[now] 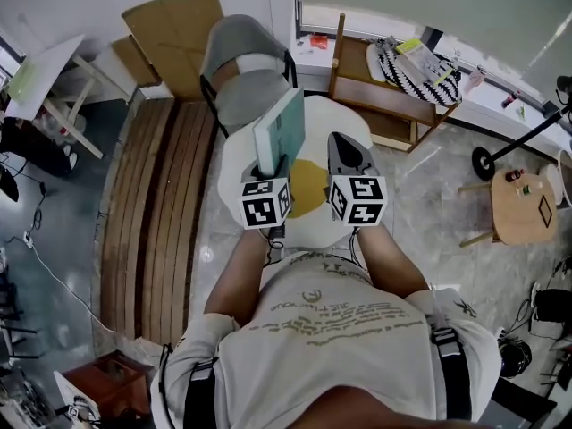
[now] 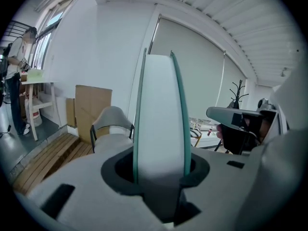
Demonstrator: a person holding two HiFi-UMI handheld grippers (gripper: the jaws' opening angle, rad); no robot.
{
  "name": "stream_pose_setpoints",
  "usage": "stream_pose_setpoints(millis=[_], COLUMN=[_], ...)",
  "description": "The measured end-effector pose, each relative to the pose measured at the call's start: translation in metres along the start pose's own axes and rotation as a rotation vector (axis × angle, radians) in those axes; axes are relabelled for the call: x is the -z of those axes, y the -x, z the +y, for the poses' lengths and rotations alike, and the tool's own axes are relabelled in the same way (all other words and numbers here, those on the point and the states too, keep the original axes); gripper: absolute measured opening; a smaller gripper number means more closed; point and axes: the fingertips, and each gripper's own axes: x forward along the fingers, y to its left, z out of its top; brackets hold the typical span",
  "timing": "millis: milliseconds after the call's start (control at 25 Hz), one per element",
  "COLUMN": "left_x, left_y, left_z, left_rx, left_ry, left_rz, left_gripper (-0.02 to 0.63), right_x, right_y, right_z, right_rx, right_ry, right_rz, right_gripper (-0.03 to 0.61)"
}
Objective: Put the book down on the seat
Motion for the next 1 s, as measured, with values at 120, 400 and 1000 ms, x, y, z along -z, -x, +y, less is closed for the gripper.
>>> stream_pose_setpoints(millis=[120, 400, 1000], left_x=[-0.004, 0.001, 0.041], left_y=[-0.010, -0.043, -0.104], left_z=[0.004, -0.001, -0.007], left_rx=[0.010, 0.012, -0.046], left_ry=[-0.004, 0.010, 0.012], left_rz=[0.012, 0.061, 0.245], left_gripper=[0.160, 0.160, 0.160], right_x=[-0.003, 0.008, 0.038], right_y=[-0.012, -0.029, -0.046], right_z=[-0.006, -0.035, -0.105], right_rx=[0.012, 0.016, 0.028], right_ry=[-0.008, -0.032, -0.070], right_rz=[-0.002, 0.032, 0.127], right_gripper=[0.026, 0.026, 0.026])
